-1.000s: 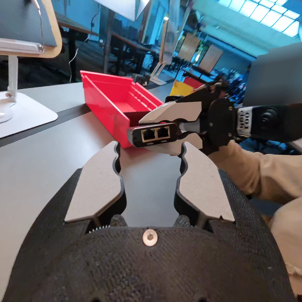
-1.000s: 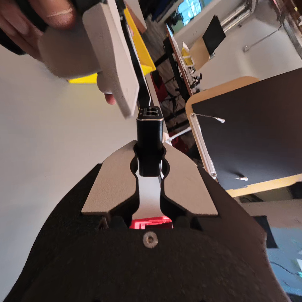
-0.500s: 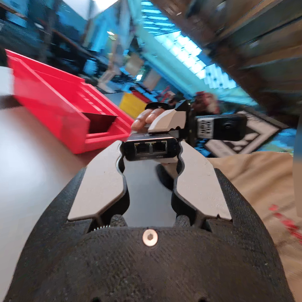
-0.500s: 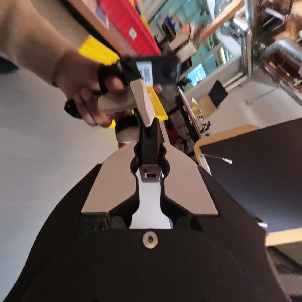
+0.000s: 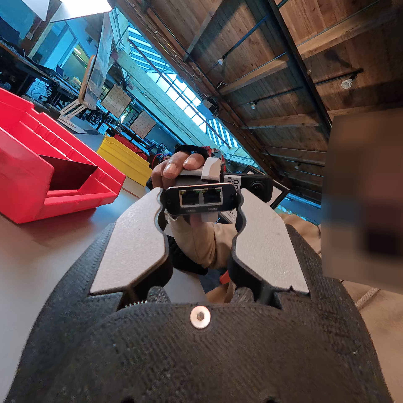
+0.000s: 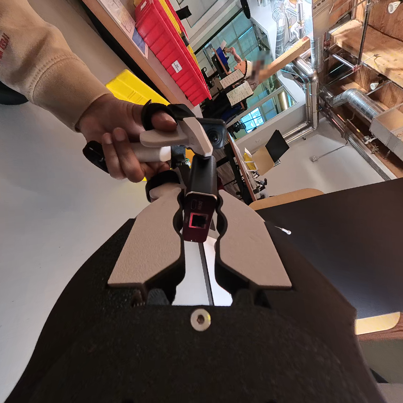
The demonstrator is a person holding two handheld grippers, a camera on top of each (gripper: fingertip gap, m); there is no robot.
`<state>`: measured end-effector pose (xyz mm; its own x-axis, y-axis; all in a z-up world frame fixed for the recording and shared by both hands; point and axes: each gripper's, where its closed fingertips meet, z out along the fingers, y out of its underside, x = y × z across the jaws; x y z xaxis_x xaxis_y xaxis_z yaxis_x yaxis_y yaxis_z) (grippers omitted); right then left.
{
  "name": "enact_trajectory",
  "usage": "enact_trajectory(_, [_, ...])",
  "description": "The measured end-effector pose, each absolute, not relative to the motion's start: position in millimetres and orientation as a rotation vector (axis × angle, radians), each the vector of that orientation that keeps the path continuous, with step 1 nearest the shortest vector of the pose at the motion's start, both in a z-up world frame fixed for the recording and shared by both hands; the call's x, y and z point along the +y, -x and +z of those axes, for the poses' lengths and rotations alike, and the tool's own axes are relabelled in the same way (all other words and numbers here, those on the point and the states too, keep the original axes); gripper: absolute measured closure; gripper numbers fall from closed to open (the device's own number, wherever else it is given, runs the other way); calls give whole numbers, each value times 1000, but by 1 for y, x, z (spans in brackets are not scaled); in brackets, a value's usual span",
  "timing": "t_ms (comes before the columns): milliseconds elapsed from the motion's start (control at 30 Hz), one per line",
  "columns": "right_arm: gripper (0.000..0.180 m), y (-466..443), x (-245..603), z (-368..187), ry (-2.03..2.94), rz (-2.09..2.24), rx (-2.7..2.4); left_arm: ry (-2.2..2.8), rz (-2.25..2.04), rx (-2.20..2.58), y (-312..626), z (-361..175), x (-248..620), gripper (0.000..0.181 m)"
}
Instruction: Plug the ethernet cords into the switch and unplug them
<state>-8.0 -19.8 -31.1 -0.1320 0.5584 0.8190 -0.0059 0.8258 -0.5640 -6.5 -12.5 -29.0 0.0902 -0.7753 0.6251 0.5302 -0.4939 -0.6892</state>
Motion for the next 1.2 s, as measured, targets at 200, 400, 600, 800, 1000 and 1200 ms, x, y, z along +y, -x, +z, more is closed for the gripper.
enact_trajectory(200, [153, 9, -19, -30, 426, 509, -1618, 1316, -1640, 234, 7, -28, -11, 118])
enact_trajectory(400, [153, 9, -15, -32, 427, 466, -1623, 1324, -1542, 253, 6, -27, -10, 118])
enact_trajectory(600, [153, 9, -16, -30, 426, 463, -1606, 1320, -1566, 232, 3, -26, -11, 118])
enact_trajectory(800, [155, 3, -15, -22, 449, 508, -1595, 1371, -1402, 332, -2, -19, -14, 119])
enact_trajectory(1000, [155, -19, 10, 9, 534, 608, -1495, 1434, -798, 346, 91, 22, -14, 120])
enact_trajectory(1200, [155, -32, 32, 22, 589, 599, -1440, 1729, 24, 256, 243, 7, -46, 128])
